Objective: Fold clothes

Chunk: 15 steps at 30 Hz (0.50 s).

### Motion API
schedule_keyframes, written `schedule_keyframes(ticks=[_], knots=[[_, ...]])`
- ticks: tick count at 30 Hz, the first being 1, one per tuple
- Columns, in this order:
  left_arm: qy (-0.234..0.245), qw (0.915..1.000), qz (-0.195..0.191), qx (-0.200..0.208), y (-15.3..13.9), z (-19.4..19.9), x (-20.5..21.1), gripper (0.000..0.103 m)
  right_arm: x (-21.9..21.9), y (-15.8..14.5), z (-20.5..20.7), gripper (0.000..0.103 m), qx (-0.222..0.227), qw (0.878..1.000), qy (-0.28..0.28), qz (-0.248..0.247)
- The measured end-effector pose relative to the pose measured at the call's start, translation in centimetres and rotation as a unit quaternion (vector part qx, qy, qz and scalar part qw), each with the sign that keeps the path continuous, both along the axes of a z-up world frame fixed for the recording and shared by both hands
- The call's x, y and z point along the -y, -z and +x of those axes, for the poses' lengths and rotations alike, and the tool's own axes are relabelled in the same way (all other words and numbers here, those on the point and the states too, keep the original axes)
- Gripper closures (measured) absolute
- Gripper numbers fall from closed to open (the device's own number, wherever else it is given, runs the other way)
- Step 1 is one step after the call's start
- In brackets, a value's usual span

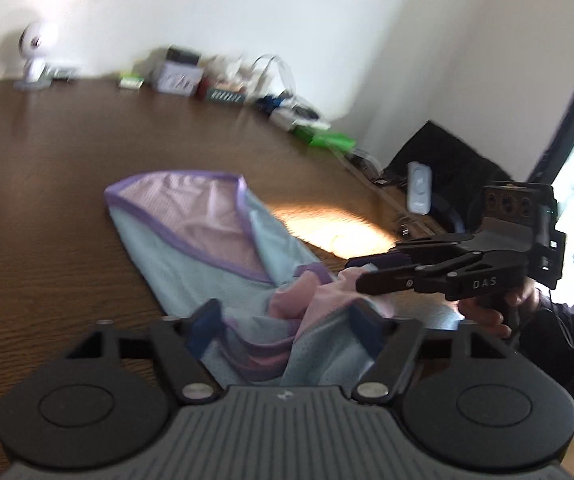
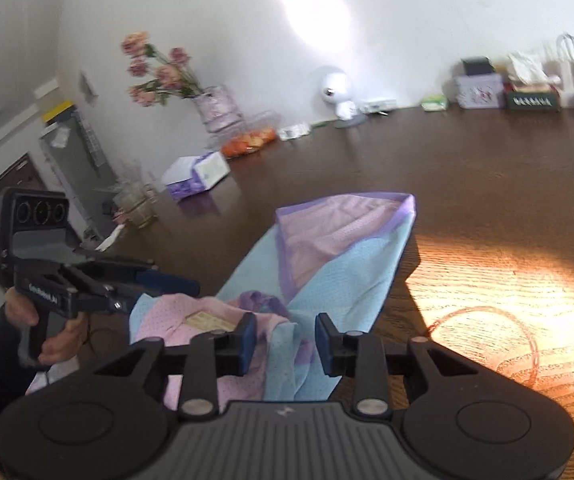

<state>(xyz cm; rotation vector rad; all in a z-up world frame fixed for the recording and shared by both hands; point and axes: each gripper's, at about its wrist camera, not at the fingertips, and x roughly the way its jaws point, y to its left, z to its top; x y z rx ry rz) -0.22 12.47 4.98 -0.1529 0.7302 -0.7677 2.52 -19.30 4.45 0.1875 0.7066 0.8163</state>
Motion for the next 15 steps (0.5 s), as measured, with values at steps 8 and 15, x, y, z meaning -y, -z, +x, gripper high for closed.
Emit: schedule_keyframes(ticks=[8,15], knots=[[0.042,0.9987,-0.019,0.019,-1.1,-2.8,-0.8,0.017,0.1,0.5,-1.8,0.062,0.008,1.000,-0.027,-0.003],[0.091,0.9946,0.028,0.042,0.8,-4.1,2.2,0.038,0.8,0.3,-3.0,0.062,0.029,0.999,-0.042,-0.006]])
